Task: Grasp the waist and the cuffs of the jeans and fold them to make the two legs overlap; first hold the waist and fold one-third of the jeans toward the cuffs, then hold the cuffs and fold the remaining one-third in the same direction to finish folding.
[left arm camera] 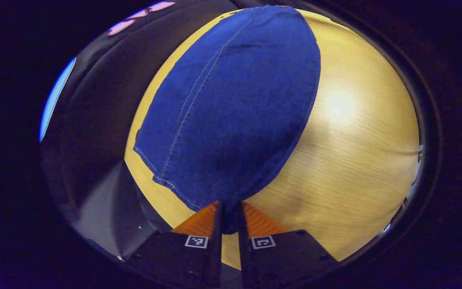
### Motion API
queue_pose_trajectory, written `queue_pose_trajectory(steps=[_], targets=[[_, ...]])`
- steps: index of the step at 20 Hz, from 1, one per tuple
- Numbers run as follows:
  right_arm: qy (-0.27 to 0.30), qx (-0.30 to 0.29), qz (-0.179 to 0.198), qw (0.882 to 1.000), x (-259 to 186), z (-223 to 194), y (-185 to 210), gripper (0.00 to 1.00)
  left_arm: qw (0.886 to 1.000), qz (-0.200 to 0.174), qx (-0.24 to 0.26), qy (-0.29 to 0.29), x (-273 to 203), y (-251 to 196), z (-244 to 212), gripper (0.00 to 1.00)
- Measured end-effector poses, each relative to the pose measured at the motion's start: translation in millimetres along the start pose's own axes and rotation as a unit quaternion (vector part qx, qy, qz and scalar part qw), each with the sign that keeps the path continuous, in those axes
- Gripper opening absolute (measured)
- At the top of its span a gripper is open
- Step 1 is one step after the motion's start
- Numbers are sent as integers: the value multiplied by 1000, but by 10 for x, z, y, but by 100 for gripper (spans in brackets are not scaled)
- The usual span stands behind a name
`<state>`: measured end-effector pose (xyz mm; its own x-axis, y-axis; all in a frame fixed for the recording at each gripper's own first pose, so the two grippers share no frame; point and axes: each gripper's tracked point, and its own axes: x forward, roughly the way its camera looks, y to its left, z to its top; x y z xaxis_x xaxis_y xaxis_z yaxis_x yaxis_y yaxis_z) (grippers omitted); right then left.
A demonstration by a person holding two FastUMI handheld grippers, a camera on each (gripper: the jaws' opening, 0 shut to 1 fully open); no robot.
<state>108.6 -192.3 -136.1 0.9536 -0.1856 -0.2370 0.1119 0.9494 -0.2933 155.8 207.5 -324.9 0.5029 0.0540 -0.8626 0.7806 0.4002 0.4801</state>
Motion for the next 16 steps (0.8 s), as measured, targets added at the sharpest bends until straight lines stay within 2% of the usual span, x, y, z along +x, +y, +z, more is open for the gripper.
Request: queue_pose_trajectory(steps=[1,2,4,6,8,11,14,16], targets=[[-5,-24,-6,1000,47,-33,-114,96,1000,-4,-2,-3,-6,-6,4,22],[-6,-47,-6,999,87,-82,-210,96,1000,3,4,-6,13,11,18,14],[0,-106,4,994,211,-255,-391,96,1000,14,22,-8,26,-3,36,7],[13,-192,31,981,309,-449,-557,96,999,21,30,-8,32,1,50,6],[34,-277,74,958,381,-715,-703,96,999,24,36,-8,32,4,61,6],[59,-389,116,912,411,-1147,-1041,96,999,31,40,0,38,6,76,6],[118,-485,171,849,390,-1855,-1226,96,998,37,47,7,44,8,80,6],[154,-527,196,813,409,-2333,-1333,96,998,43,45,12,52,12,84,6]])
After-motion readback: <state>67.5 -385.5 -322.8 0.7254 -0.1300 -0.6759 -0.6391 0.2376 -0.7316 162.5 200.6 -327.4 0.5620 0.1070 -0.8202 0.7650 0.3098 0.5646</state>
